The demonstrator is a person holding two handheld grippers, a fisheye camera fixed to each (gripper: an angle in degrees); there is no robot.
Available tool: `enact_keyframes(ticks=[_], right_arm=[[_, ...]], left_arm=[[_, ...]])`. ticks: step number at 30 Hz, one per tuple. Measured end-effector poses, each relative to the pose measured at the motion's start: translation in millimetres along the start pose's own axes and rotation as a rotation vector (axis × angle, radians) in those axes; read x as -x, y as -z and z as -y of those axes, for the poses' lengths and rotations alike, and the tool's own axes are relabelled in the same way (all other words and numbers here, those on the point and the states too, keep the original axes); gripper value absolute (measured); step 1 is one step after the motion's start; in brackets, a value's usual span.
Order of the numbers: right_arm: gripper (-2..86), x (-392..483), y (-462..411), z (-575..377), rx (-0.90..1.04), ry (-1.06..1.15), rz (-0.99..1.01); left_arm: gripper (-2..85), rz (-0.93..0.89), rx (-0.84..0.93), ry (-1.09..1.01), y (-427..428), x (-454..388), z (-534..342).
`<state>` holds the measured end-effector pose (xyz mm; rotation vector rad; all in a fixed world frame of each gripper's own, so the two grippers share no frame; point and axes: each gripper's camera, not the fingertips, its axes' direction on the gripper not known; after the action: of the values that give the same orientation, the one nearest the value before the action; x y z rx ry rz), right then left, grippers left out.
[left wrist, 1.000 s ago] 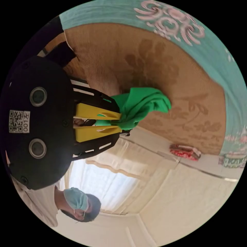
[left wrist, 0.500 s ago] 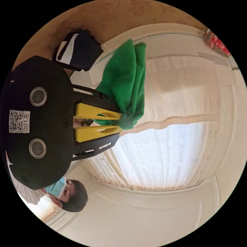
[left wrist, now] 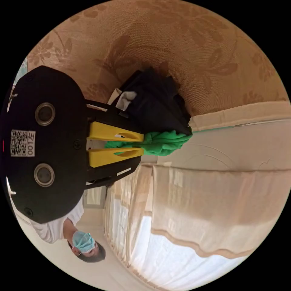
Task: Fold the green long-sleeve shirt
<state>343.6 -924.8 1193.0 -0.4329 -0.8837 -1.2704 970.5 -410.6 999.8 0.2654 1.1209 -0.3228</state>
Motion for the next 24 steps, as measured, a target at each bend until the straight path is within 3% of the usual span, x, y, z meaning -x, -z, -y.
enact_keyframes(ticks=[2, 5, 15, 18, 21, 24], right_arm=[[3.2, -1, 6, -6, -0.028, 0.007, 0.057], [2.8, 7, 8, -5, 0.032, 0.095, 0.005], [2.7, 70, 43, -29, -0.028, 0.274, -0.122], [3.6, 77, 15, -37, 0.072, 0.313, -0.119], [5.1, 73, -35, -53, 0.222, 0.361, -0.199], [6.6, 68, -56, -66, 0.282, 0.362, -0.163]], left_arm=[[-1.2, -0.042, -0.036, -0.06, -15, 3, -8], [-1.2, -0.036, -0.05, -0.081, -36, -4, -11], [-1.6, -0.028, -0.043, -0.293, -86, -76, -41], [-1.6, 0.007, -0.074, -0.22, -102, -69, -55], [-1.6, 0.115, -0.047, -0.005, -128, -34, -69], [-1.4, -0.095, -0.146, 0.086, -155, -9, -94]])
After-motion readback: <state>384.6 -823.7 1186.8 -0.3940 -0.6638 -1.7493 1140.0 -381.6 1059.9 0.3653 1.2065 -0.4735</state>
